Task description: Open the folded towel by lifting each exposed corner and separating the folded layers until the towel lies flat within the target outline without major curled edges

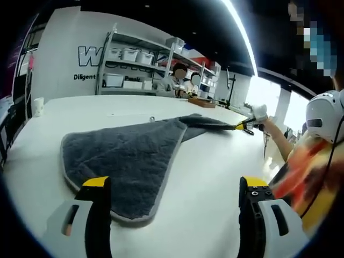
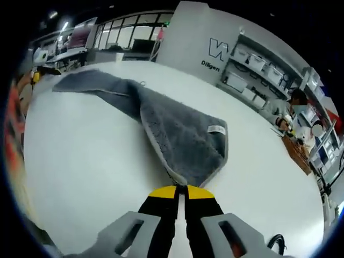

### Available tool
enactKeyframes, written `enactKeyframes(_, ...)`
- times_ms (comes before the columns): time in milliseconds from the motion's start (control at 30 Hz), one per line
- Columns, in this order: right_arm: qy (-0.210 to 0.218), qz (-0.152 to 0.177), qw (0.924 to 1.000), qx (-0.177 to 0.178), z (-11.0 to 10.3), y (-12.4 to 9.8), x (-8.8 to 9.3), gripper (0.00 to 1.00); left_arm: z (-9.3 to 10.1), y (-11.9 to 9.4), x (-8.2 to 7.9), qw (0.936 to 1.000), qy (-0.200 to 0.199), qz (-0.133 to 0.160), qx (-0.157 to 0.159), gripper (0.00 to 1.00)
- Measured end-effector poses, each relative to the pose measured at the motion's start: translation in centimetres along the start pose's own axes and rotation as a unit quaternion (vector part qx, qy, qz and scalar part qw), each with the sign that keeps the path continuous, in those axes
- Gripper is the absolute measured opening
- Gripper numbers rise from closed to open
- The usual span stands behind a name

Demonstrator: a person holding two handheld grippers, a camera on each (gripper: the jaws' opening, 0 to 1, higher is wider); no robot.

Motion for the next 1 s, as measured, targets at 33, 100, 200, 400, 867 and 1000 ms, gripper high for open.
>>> enactKeyframes(33, 0.0, -0.006, 1.0, -0.003, -0.1, 0.0, 0.3, 0.0, 0.0, 0.0, 0.0, 1.0, -0.001, 0.001, 0.002, 0.97)
enactKeyframes(100, 0.004, -0.026, 0.9996, -0.01, -0.2, 0.1, 1.0, 0.0, 0.0, 0.0, 0.0, 1.0, -0.003, 0.002, 0.003, 0.97)
enactKeyframes(200, 0.013, -0.043, 0.9989, -0.01, -0.1, 0.3, 1.8, 0.0, 0.0, -0.1, 0.0, 1.0, -0.004, 0.002, 0.001, 0.97)
enactKeyframes(400, 0.034, -0.023, 0.9991, -0.011, -0.2, -0.2, 1.9, 0.0, 0.1, -0.1, -0.1, 0.9999, -0.01, 0.009, 0.004, 0.97)
enactKeyframes(867, 0.066, 0.046, 0.9967, 0.013, -2.9, -3.3, -1.1, 0.22, -0.4, 0.1, 0.2, 0.9993, -0.015, -0.005, -0.033, 0.95)
enactKeyframes(1000, 0.054, 0.026, 0.998, 0.017, -4.6, -3.5, -1.3, 0.43, -0.4, 0.7, 0.6, 0.9987, -0.009, -0.016, -0.047, 0.94)
Point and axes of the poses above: the point that each gripper's makers call its tool centre point, and the gripper's own axes: y roughly forward along the fingers, z roughly to its right, x roughly out of its underside, the point moved 9 cm from there along -y, roughly backward along the fingers, and after that the axes turned 1 degree about -z, right-handed, at the moved point
